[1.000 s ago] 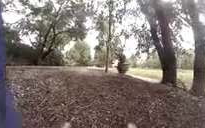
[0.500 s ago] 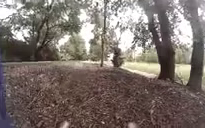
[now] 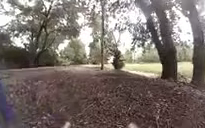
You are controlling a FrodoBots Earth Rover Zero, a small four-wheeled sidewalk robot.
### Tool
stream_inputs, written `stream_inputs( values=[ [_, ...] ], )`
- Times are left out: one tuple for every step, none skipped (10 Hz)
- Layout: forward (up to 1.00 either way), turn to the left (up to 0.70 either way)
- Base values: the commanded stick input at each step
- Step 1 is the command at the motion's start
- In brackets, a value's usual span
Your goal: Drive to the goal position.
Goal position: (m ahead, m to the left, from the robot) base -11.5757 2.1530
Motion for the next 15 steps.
stream_inputs(
  values=[
    [0.45, 0.27],
    [0.45, 0.27],
    [0.45, 0.27],
    [0.45, 0.27],
    [0.45, 0.27],
    [0.45, 0.27],
    [0.45, 0.27],
    [0.45, 0.27],
    [0.45, 0.27],
    [0.45, 0.27],
    [0.45, 0.27],
    [0.45, 0.27],
    [0.45, 0.27],
    [0.45, 0.27],
    [0.45, 0.11]
  ],
)
